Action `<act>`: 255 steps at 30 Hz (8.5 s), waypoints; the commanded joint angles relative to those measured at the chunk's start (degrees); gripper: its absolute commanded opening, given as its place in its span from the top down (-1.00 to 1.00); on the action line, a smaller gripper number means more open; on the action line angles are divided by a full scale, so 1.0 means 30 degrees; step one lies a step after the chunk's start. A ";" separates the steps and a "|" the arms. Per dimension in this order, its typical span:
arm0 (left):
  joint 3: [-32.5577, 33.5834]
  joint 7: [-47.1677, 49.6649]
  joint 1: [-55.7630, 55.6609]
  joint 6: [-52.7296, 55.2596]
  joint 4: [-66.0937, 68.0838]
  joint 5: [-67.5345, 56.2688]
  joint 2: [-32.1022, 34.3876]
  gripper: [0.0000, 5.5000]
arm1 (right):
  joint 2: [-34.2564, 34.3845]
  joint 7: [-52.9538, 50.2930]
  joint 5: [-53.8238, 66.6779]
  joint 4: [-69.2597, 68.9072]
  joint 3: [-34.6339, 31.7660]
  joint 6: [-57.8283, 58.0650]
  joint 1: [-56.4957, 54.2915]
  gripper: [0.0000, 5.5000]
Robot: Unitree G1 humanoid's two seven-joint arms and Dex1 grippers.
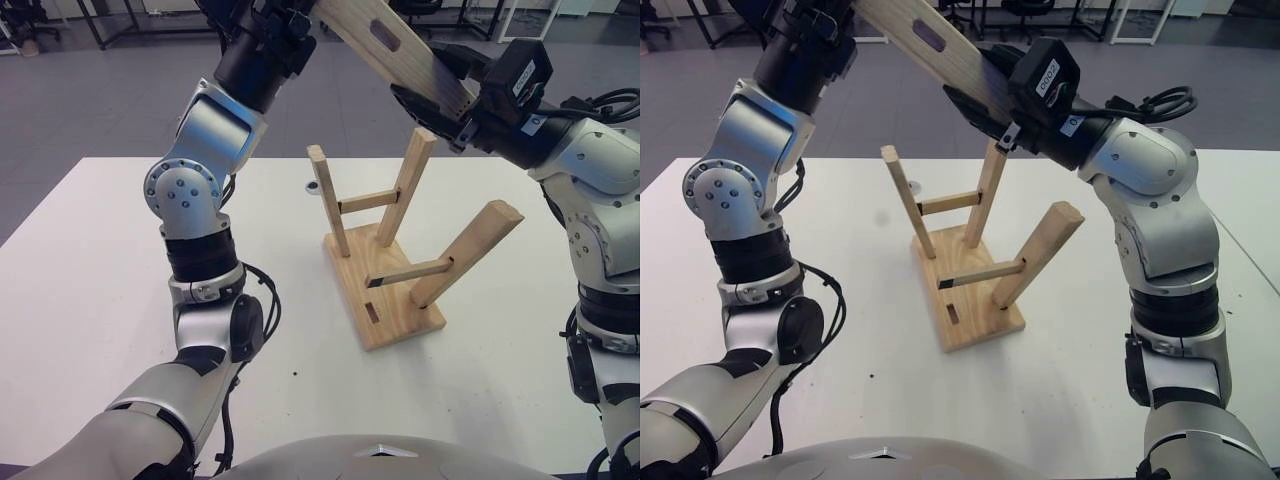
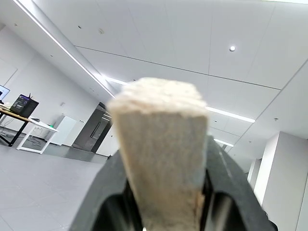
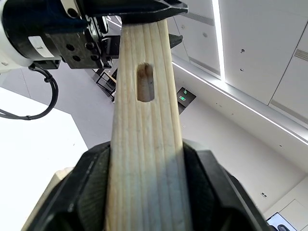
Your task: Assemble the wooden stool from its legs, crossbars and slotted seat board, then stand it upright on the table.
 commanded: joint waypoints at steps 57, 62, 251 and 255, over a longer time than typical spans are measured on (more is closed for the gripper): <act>-0.2493 1.0311 2.0187 0.1820 -1.2774 0.2900 0.6046 0.63 | 0.3129 -0.2552 -0.6765 0.0746 0.2964 -0.1356 1.4368 -0.39; -0.5257 0.9759 2.1493 0.0975 -1.2428 0.6351 0.5347 0.63 | 0.3805 -0.2402 -0.5844 0.0867 0.2308 -0.0559 1.2482 -0.39; -0.5441 -1.7133 2.1262 -0.1546 -0.8417 1.2476 1.6487 -0.41 | -0.6763 0.9558 0.1592 -0.2116 0.1920 0.4093 1.1936 -0.06; -0.6223 -1.7217 2.0428 -0.2352 -0.7719 1.3066 1.6045 -0.16 | -0.5945 0.9299 0.1691 -0.2191 0.2302 0.3874 1.1642 0.20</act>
